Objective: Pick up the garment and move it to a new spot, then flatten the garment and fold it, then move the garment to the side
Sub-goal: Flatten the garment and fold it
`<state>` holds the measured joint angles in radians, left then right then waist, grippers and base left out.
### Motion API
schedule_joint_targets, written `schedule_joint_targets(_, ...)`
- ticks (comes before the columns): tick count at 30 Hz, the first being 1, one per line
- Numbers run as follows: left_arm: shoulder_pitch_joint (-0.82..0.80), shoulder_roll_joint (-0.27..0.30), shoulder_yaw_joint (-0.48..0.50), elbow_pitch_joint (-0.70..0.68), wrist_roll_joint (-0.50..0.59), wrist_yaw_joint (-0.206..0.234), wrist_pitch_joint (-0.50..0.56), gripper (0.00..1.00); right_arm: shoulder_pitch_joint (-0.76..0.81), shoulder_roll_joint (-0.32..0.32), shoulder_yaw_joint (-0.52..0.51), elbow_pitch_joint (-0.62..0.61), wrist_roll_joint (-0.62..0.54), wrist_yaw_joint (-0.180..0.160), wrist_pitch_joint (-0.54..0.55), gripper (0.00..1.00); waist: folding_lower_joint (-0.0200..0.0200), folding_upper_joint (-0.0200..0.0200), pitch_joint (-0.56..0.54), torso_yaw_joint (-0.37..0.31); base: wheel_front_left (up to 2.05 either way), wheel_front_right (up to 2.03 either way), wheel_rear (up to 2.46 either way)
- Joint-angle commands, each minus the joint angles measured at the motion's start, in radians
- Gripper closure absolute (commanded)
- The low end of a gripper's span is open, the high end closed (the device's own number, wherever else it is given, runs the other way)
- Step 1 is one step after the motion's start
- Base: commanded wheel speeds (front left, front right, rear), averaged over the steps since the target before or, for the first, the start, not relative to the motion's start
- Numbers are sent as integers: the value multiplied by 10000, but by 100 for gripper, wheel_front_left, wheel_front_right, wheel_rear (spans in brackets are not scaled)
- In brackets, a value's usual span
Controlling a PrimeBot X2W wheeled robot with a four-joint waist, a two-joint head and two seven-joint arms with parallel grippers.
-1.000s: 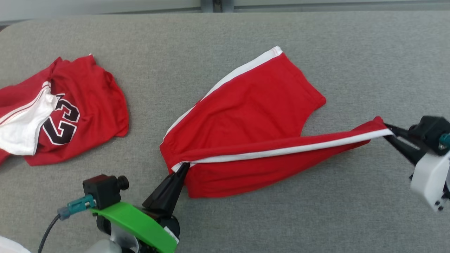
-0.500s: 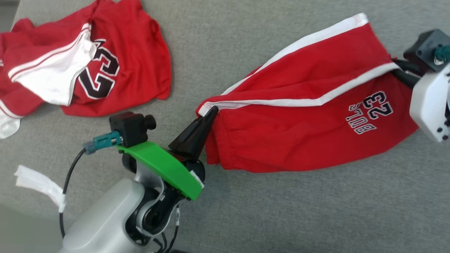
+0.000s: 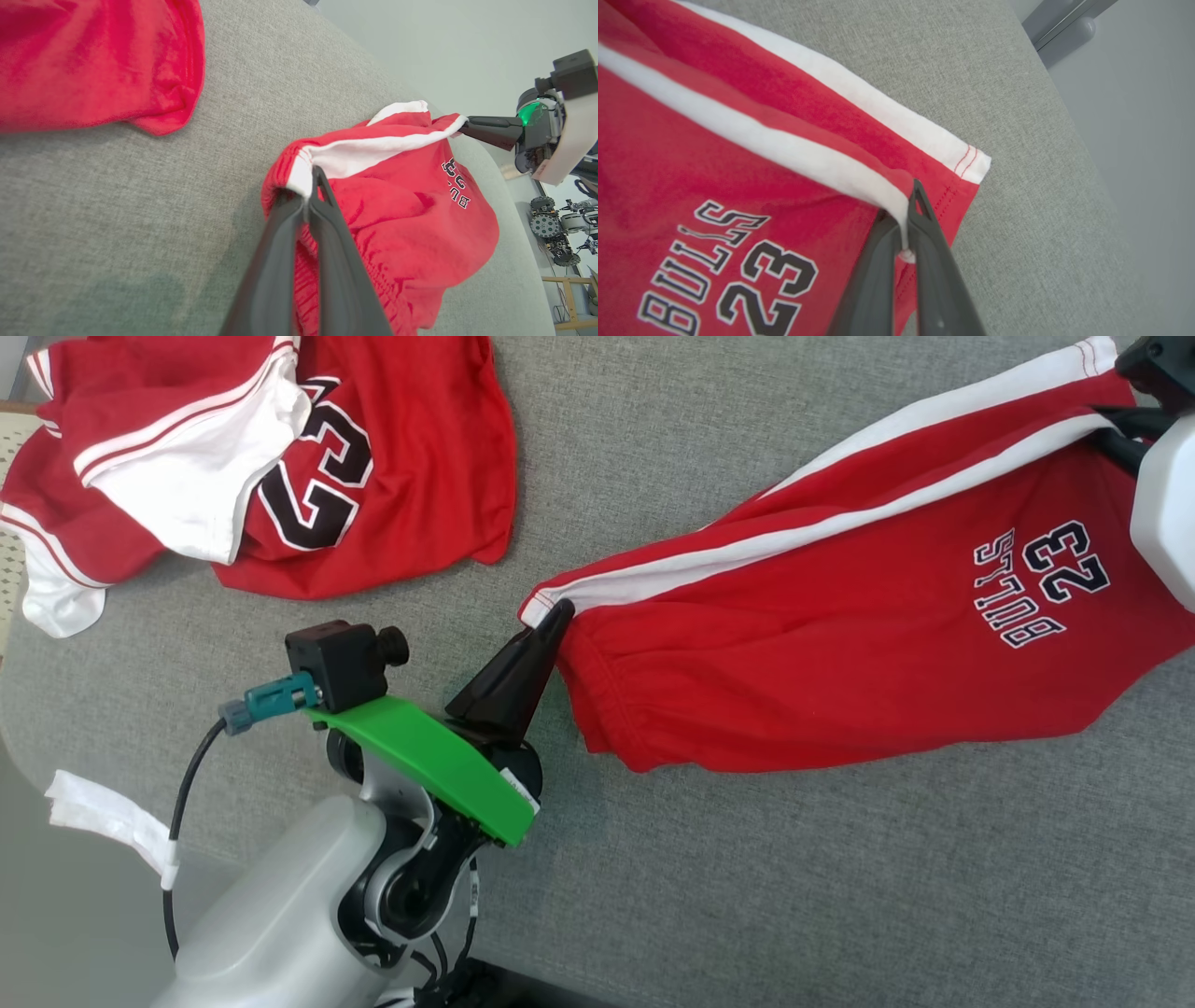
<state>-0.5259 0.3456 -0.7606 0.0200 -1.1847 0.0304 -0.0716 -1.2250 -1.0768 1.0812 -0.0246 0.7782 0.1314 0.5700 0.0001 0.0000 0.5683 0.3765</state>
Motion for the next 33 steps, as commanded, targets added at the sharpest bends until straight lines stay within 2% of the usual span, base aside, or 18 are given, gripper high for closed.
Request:
schedule_joint_targets(1,-280,-37,66,65,-9,-38,-29,100,-247,24,130,110,88,-14,-42,100,-1,0,44,20,0,0,0)
schedule_joint_targets(11,-653,-163,6,370,112,-61,94,100,-1368,229,1091,827,432,-14,-212,100,-1,0,164,-2,0,0,0)
schedule_joint_targets(12,-673,-166,4,400,120,-37,93,100,-1463,266,1165,901,446,-14,-263,96,-1,0,169,-3,0,0,0)
schedule_joint_targets(13,-678,-176,-6,426,112,-16,122,100,-1534,294,1214,973,475,-14,-295,79,-1,0,172,-5,0,0,0)
schedule_joint_targets(14,-671,-200,-17,459,76,38,148,100,-1622,352,1239,1078,502,-15,-392,53,-1,0,182,-8,0,0,0)
schedule_joint_targets(15,-683,-206,-30,476,97,54,156,100,-1662,401,1276,1151,492,-15,-471,0,-1,0,194,-13,0,0,0)
schedule_joint_targets(17,-684,-228,-14,532,171,137,90,69,-1728,484,1257,1450,396,-14,-661,0,-1,0,203,-21,0,0,0)
schedule_joint_targets(19,-669,-192,-39,586,261,230,57,64,-1716,636,1319,1672,435,-14,-691,0,-1,0,201,-63,0,0,0)
schedule_joint_targets(20,-623,-173,-55,582,287,248,42,43,-1714,684,1352,1755,461,-14,-663,0,-1,0,202,-102,0,0,0)
schedule_joint_targets(21,-551,-183,-36,561,236,275,23,0,-1721,719,1372,1790,465,-14,-664,0,-1,0,199,-131,0,0,0)
schedule_joint_targets(27,-168,216,-38,351,553,498,-179,0,-1460,809,1210,2023,797,-14,-830,0,-1,0,-28,-461,0,0,0)
schedule_joint_targets(30,194,508,58,55,944,799,-682,0,-1078,765,723,2401,1184,-14,-806,0,-1,0,-376,-641,0,0,0)
schedule_joint_targets(33,610,853,251,-345,1408,1303,-1275,0,-347,1069,-175,3073,2014,-12,-567,0,-1,0,-755,-774,0,0,0)
